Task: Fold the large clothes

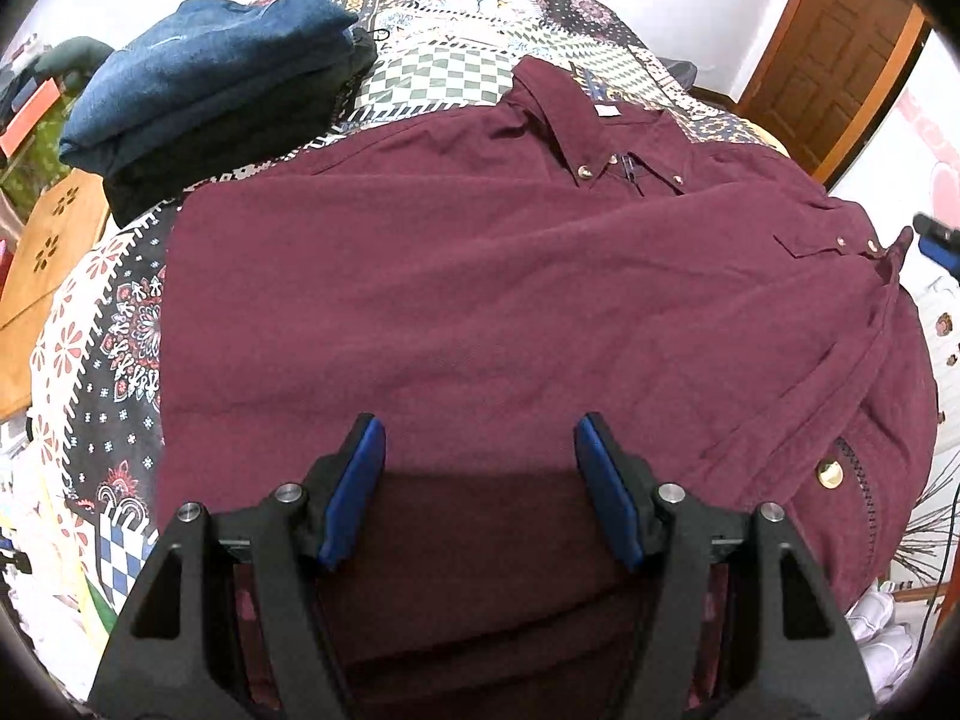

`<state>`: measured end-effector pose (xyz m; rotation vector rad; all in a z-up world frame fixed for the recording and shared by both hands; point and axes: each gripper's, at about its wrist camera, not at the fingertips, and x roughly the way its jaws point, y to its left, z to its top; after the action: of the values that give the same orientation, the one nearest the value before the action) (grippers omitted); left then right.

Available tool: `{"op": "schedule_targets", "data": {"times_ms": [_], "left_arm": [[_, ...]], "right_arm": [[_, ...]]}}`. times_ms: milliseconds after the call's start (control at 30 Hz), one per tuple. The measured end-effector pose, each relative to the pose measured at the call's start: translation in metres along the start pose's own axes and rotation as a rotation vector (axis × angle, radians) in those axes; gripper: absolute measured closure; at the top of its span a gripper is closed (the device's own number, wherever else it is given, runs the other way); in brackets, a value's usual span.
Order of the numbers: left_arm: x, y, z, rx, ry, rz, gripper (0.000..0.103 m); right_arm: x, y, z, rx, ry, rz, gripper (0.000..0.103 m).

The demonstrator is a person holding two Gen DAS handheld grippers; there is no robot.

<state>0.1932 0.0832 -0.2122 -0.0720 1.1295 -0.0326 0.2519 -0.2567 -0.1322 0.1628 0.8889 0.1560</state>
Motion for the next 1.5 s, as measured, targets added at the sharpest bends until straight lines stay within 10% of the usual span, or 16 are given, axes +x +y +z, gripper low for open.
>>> {"op": "schedule_targets", "data": {"times_ms": [233,567,833,1500], "left_arm": [[-0.013,-0.014,-0.003,0.03,-0.02,-0.028,0.037],[-0.047,-0.043,0.032,0.114,-0.128,-0.01,0.037],[-0.061,-0.086,0.077,0.178,-0.23,-0.024,0.032],[-0.012,-0.172,0.086,0.267,-0.139,-0.147,0.031]], "right_arm": [[0.035,-0.006,-0.019,-0.079,0.083,-0.133,0.037],[0.009,-0.058,-0.037,0.141,0.118,0.081,0.032],[-0.044,-0.101,-0.031,0.241,-0.004,0.004,0.032],[-0.003,-0.204,-0.108,0.74,0.128,0.194,0.029]]}}
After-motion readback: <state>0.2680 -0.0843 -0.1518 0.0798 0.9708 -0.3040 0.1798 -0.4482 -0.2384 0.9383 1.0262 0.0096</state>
